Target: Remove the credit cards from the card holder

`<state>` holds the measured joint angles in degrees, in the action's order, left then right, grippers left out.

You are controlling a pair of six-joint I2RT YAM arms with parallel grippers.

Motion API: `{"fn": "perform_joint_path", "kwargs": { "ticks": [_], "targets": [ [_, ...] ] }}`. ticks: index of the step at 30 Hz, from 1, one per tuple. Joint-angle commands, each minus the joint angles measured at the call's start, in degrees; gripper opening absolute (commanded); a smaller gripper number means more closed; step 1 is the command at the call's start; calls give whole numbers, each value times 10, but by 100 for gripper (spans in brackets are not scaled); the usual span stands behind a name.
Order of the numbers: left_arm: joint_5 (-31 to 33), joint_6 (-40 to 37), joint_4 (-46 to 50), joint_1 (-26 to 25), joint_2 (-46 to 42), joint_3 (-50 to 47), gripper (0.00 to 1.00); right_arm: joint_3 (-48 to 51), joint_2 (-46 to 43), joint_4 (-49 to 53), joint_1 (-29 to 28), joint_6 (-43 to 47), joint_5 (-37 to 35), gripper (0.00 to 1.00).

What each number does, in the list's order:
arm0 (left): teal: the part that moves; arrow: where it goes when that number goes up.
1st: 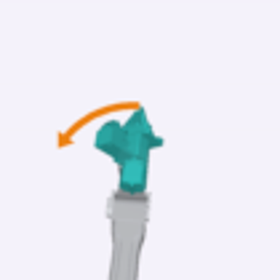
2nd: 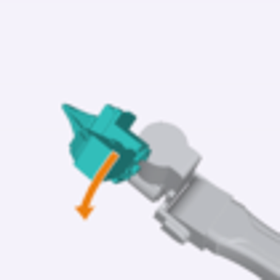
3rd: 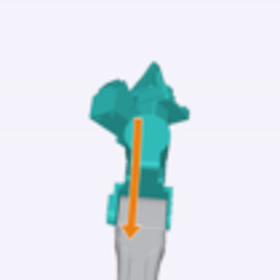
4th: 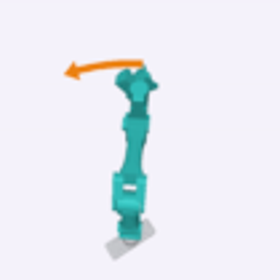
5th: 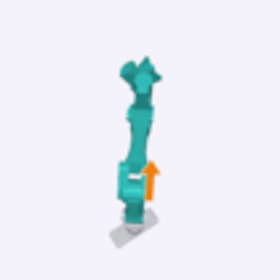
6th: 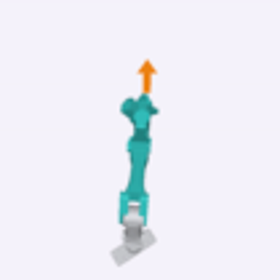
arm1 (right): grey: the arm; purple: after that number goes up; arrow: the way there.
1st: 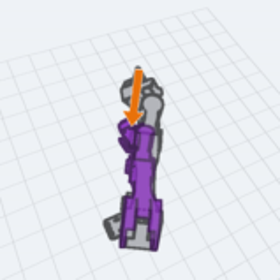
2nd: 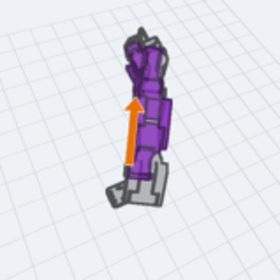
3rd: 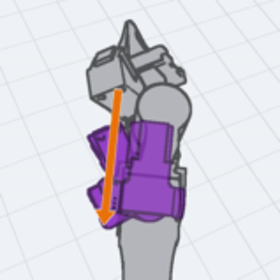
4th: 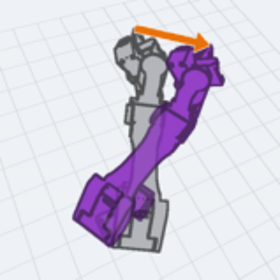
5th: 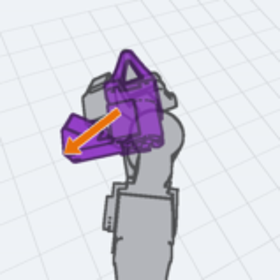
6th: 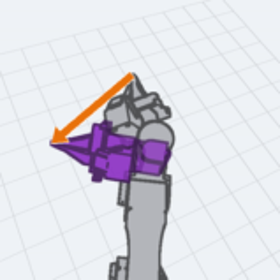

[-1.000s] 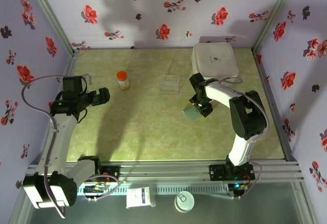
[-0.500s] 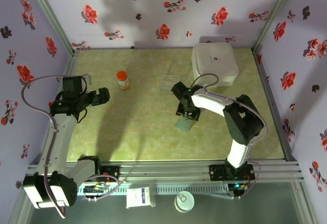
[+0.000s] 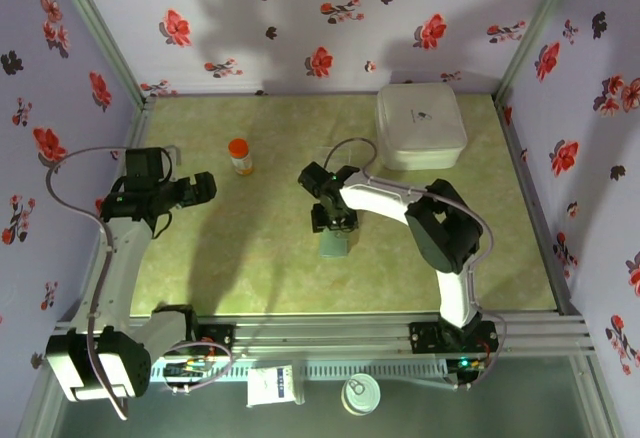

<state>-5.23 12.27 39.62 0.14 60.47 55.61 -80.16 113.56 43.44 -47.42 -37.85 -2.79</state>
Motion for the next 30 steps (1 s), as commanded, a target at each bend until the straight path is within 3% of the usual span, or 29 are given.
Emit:
{"fn": "perform_joint_path", "kwargs": {
  "ticks": [1, 5, 9, 17, 24, 30],
  "targets": [
    [-11, -5, 12, -7, 4, -8, 100, -17, 27, -5, -4, 25, 12, 65],
    [-7, 14, 21, -24, 3, -5, 100, -17, 39, -23, -9, 22, 26, 66],
    [-30, 81, 20, -51, 0, -14, 100, -16, 39, -32, -19, 18, 34, 68],
    [-55, 188, -37, -159, 22, -70, 100, -18, 33, -45, -29, 17, 46, 71],
    [-54, 253, -109, -222, 41, -106, 99, 3, -19, -43, -29, 18, 23, 86],
    [-60, 283, -165, -268, 84, -114, 93, 44, -84, -64, -29, 11, 12, 89]
  ]
}}
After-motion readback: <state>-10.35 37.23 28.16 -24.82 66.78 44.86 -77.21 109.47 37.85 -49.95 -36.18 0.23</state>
